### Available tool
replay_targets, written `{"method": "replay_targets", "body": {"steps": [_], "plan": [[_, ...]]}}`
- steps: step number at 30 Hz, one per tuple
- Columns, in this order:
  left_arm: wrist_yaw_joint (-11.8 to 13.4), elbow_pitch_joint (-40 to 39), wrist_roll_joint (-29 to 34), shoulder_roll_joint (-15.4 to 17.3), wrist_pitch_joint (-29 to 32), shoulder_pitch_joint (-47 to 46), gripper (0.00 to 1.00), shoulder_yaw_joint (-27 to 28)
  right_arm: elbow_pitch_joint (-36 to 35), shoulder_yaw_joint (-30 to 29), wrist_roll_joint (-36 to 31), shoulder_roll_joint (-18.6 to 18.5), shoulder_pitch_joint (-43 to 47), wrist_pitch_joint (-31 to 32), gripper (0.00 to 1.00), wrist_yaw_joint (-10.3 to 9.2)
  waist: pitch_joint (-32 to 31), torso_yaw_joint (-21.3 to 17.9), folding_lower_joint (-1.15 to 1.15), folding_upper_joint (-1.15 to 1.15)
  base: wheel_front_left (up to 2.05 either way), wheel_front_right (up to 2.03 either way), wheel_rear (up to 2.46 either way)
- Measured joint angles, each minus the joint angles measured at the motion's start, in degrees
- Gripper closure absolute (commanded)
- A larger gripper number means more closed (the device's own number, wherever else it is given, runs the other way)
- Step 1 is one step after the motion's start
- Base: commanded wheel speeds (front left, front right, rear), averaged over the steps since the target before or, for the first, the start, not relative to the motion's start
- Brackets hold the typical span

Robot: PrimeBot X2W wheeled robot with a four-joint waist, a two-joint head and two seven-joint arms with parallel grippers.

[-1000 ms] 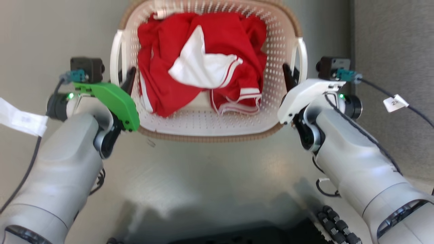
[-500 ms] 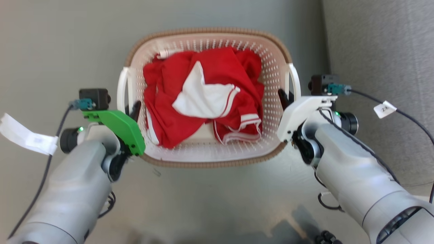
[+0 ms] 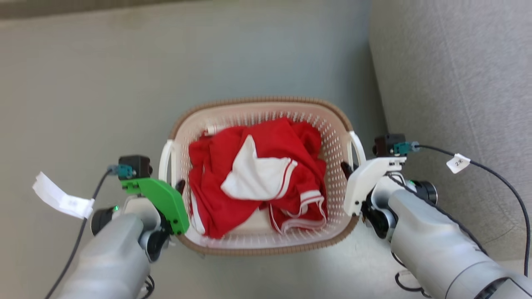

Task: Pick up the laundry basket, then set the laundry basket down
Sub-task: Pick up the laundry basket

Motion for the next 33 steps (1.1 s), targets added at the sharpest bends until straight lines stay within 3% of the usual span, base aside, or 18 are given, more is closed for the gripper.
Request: {"method": "replay_targets", "body": {"steps": [19,25,33], "plan": [[-0.2,6.5,-3.2,-4.2,5.7,8.6,1.0,-0.6,4.1,2.9,2.6,0.3,8.6,6.0,1.0,4.03,-15.7,0.4,0.0,0.0,0.0,0.0,0.0],[-0.1,7.2,-3.6,-4.8,7.3,9.6,1.0,-0.8,4.5,3.5,3.0,0.2,9.3,7.8,1.0,4.12,-20.0,0.0,0.0,0.0,0.0,0.0,0.0],[-0.1,8.1,-4.2,-5.2,8.7,9.6,1.0,-0.7,4.6,3.9,3.8,0.1,9.3,9.7,1.0,4.53,-21.2,-0.4,0.0,0.0,0.0,0.0,0.0]]}}
